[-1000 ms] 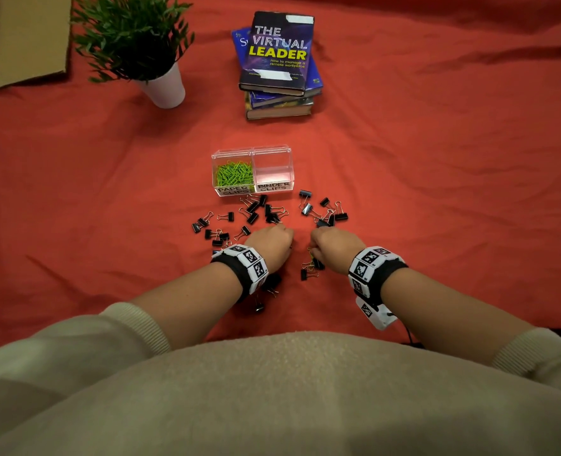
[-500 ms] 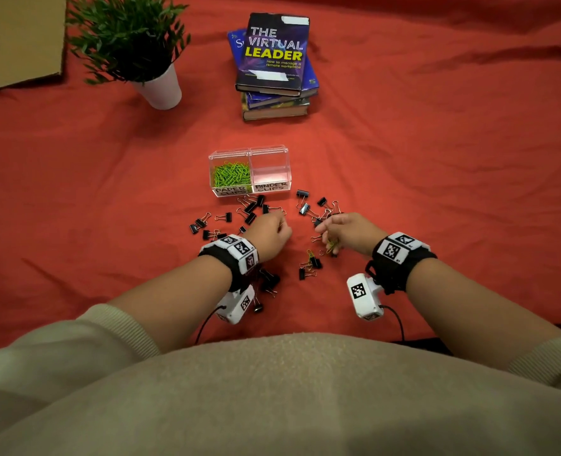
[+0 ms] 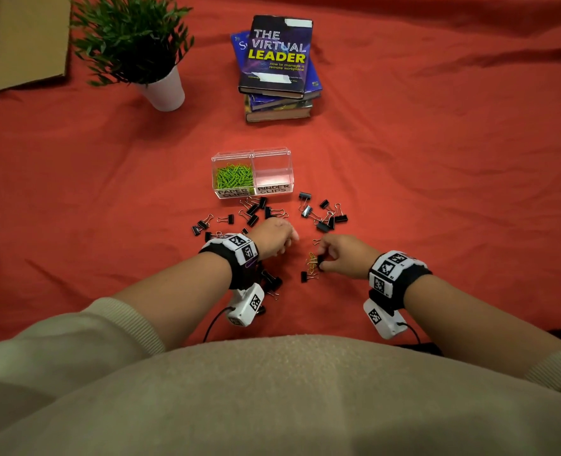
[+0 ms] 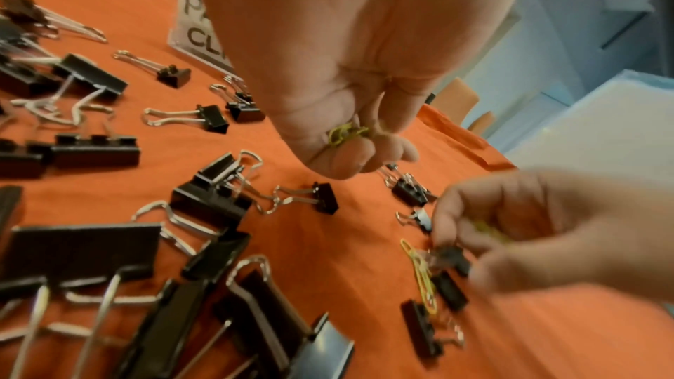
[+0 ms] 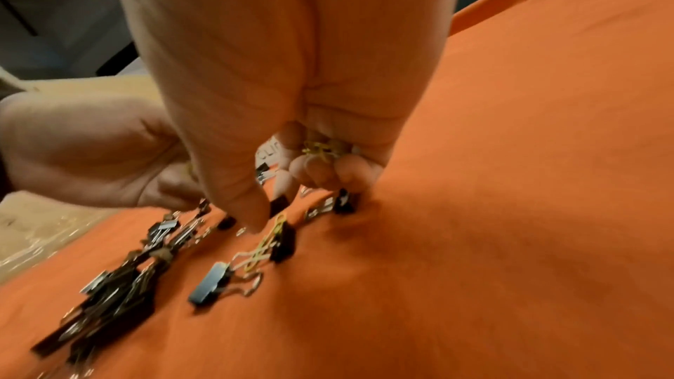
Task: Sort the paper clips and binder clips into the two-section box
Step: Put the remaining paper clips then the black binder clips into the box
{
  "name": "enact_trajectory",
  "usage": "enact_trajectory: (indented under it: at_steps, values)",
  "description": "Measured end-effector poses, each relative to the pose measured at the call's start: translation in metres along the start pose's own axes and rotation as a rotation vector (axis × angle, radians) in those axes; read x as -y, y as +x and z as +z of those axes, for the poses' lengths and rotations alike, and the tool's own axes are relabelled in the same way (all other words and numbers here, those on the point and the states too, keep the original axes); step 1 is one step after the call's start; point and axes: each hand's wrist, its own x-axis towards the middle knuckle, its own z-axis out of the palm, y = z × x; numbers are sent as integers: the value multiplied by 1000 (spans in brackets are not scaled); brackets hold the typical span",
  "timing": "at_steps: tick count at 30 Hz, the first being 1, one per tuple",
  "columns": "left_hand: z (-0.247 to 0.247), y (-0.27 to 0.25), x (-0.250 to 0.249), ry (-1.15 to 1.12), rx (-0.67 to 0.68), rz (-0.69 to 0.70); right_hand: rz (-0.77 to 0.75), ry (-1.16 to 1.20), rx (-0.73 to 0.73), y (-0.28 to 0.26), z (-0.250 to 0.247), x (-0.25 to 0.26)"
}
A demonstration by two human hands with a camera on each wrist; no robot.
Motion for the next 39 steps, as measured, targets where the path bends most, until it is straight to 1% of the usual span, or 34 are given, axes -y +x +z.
enact_trajectory:
  at_steps: [1, 3, 7, 9, 11, 14, 18, 20, 24, 29, 32, 36, 38, 39]
  values:
    - [3, 0, 0, 43, -12, 6, 27, 14, -20, 0, -4, -3]
    - [12, 1, 3, 196, -42, 62, 72, 24, -48, 0, -13, -9]
    - [33, 1, 7, 630, -18, 249, 122, 19, -94, 4, -23, -17]
    - [40, 3, 7, 823, -32, 314, 140, 77, -145, 7, -24, -16]
    - [44, 5, 7, 926, -53, 353, 153, 152, -192, 11, -26, -13]
    - [46, 8, 8, 965, -39, 353, 150, 230, -199, 17, -28, -6]
    - [41, 9, 9, 969, 4, 352, 140, 216, -191, 20, -28, 2]
    - [38, 8, 12, 954, -5, 344, 111, 141, -158, 19, -24, 5]
    - [30, 6, 20, 979, -19, 325, 66, -100, -22, 16, -6, 13]
    - [23, 3, 25, 1040, -42, 371, 33, -280, -5, 18, 13, 18]
    - [21, 0, 27, 1079, -30, 398, 35, -389, 13, 17, 18, 20]
    - [19, 0, 30, 1146, 16, 376, 59, -400, 82, 19, 20, 25]
    - [19, 0, 30, 1148, 25, 362, 75, -330, 110, 21, 18, 28]
    - [18, -1, 28, 1102, 27, 348, 86, -264, 110, 22, 15, 29]
